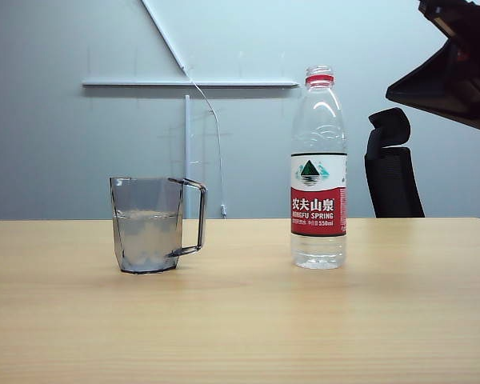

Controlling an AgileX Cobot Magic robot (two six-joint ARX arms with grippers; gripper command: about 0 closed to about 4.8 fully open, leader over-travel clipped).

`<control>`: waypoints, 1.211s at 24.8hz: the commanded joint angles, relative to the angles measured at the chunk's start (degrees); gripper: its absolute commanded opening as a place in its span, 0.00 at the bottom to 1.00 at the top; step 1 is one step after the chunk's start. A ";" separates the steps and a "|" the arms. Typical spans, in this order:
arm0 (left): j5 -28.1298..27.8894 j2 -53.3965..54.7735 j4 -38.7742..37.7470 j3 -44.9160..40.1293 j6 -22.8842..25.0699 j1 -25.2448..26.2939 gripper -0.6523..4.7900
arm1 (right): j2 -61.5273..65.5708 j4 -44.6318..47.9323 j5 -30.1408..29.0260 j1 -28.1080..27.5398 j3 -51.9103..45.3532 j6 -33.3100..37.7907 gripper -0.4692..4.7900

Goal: Pick up the mineral water bottle on the table and pour water into the mug until it's half full.

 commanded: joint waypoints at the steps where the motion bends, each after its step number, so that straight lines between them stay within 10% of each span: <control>1: 0.11 0.02 0.39 0.13 -0.17 -0.07 0.12 | -0.11 0.17 0.26 0.00 0.11 0.13 0.08; 20: 0.11 0.02 0.39 0.13 -0.17 -0.07 0.12 | -0.11 -4.61 1.29 -0.02 0.11 -3.83 0.08; 30: 0.15 0.02 0.37 0.13 -0.17 -0.17 0.12 | -25.53 -30.56 1.70 -6.58 -3.96 -9.44 0.08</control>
